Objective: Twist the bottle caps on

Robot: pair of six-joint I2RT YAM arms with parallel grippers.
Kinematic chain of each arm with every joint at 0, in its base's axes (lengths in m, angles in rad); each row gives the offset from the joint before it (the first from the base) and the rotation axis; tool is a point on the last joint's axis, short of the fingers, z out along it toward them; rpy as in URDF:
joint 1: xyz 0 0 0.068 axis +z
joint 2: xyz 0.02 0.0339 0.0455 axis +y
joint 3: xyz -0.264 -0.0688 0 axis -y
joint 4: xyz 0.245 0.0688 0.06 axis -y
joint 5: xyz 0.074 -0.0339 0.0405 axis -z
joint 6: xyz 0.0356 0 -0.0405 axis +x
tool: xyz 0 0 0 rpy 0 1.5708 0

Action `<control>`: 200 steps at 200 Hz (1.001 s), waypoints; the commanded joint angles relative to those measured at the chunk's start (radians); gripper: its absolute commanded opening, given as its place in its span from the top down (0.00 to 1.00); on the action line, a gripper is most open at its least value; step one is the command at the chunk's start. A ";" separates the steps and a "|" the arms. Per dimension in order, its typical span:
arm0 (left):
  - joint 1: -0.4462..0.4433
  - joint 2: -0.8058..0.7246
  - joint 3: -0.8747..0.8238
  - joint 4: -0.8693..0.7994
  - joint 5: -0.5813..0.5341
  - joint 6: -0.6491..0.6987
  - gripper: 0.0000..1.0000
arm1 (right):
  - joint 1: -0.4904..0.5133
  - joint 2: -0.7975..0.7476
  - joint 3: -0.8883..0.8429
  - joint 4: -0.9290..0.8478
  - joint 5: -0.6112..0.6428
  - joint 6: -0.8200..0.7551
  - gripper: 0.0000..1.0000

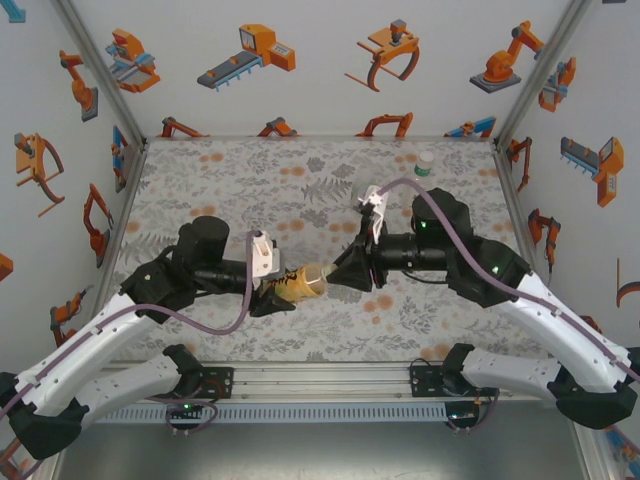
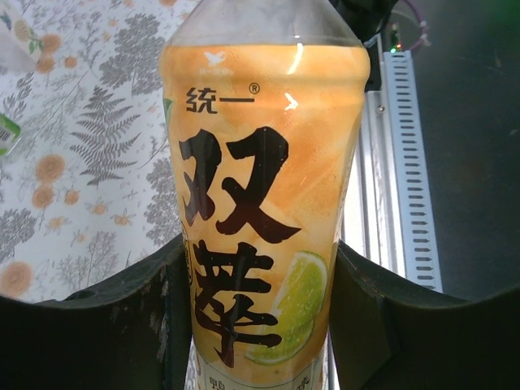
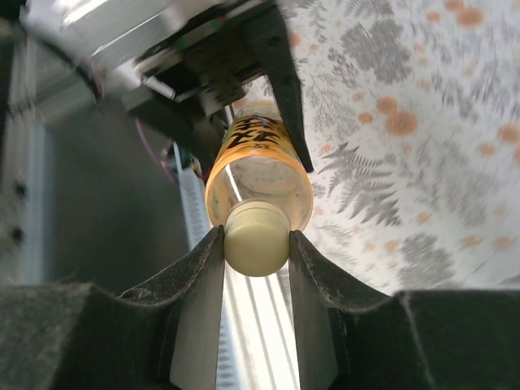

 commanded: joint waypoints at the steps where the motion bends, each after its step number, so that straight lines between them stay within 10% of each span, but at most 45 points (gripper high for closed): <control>1: -0.004 0.006 -0.001 0.043 -0.066 0.004 1.00 | 0.005 -0.002 -0.034 0.013 0.196 0.500 1.00; 79: -0.004 0.052 0.002 0.080 -0.097 0.013 1.00 | 0.006 -0.001 -0.163 0.030 0.279 1.212 1.00; 112: -0.004 0.055 0.005 0.088 -0.094 0.015 1.00 | 0.006 0.008 -0.106 -0.035 0.303 1.136 0.99; 200: -0.004 0.038 0.008 0.057 0.008 0.041 1.00 | 0.005 -0.034 -0.006 0.029 0.247 0.498 0.50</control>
